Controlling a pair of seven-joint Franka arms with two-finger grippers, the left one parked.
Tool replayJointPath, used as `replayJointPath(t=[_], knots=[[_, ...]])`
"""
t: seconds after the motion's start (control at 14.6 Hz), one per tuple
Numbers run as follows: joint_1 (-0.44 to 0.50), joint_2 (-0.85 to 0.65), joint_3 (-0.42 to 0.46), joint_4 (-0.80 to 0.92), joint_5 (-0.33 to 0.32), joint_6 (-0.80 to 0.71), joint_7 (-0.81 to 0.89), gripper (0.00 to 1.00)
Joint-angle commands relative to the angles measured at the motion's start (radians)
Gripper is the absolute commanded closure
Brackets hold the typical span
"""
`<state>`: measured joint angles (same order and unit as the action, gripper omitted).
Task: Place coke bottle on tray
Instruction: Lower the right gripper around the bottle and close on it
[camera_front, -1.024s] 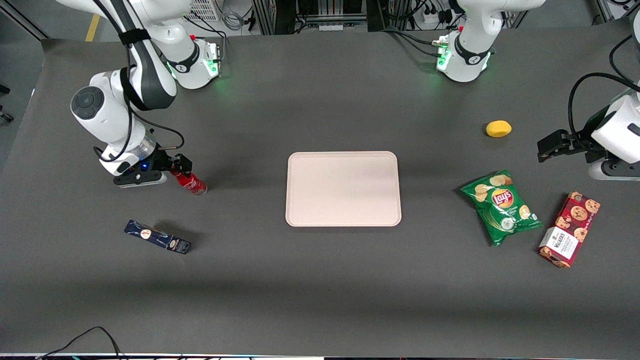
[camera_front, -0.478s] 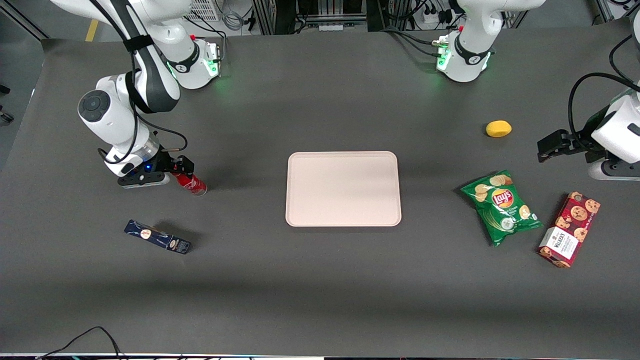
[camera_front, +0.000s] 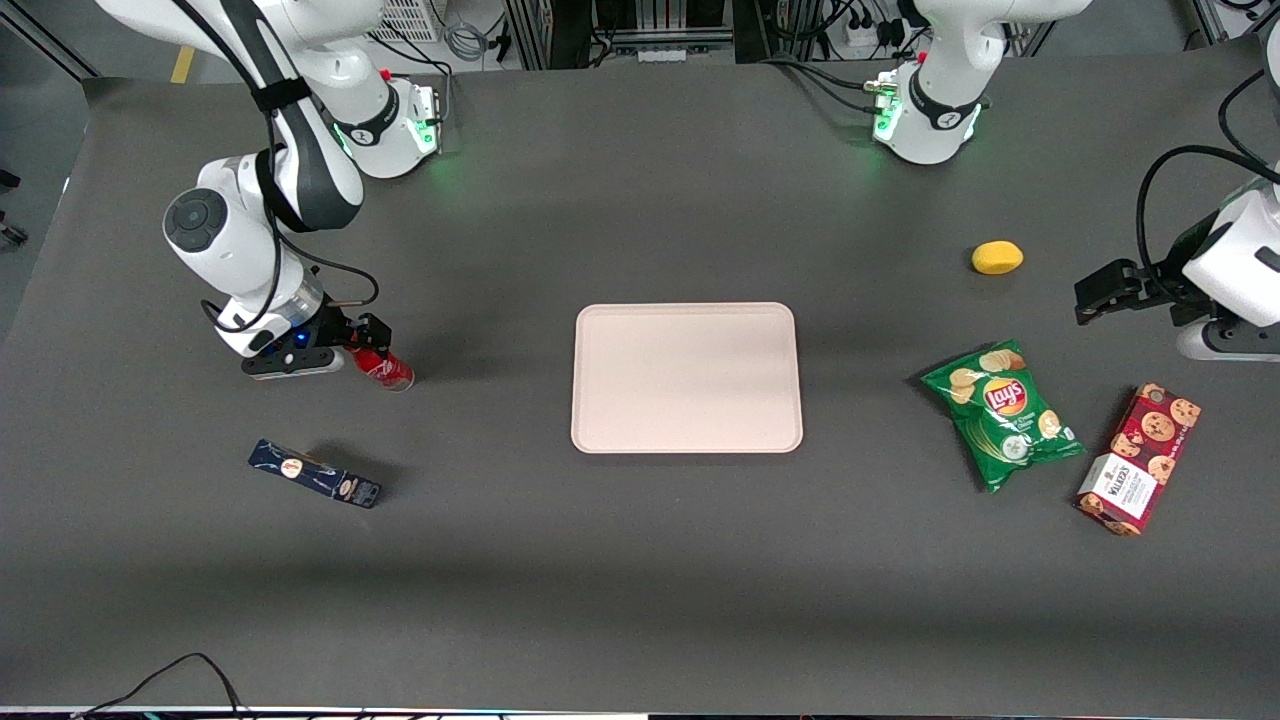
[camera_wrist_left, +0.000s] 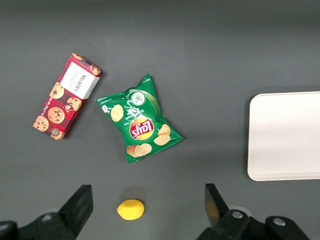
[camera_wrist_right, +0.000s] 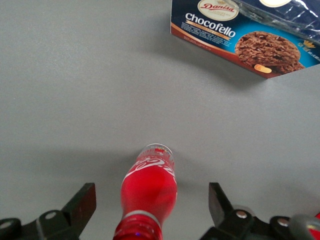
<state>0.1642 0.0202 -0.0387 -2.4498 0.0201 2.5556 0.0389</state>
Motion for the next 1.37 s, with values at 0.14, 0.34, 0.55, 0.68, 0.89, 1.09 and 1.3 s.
replayJointPath(t=[0.14, 0.34, 0.55, 0.68, 0.89, 1.09, 1.3], knots=[[-0.002, 0.015, 0.002, -0.012, 0.012, 0.046, -0.016, 0.00], [0.001, 0.012, 0.008, -0.014, 0.012, 0.040, 0.034, 0.00], [-0.003, 0.010, 0.034, -0.020, 0.012, 0.038, 0.053, 0.00], [-0.003, 0.010, 0.033, -0.026, 0.012, 0.038, 0.047, 0.00], [-0.005, 0.012, 0.033, -0.034, 0.012, 0.040, 0.035, 0.00], [-0.006, 0.012, 0.033, -0.034, 0.012, 0.040, 0.032, 0.00], [-0.006, 0.012, 0.033, -0.032, 0.012, 0.029, 0.032, 0.38]])
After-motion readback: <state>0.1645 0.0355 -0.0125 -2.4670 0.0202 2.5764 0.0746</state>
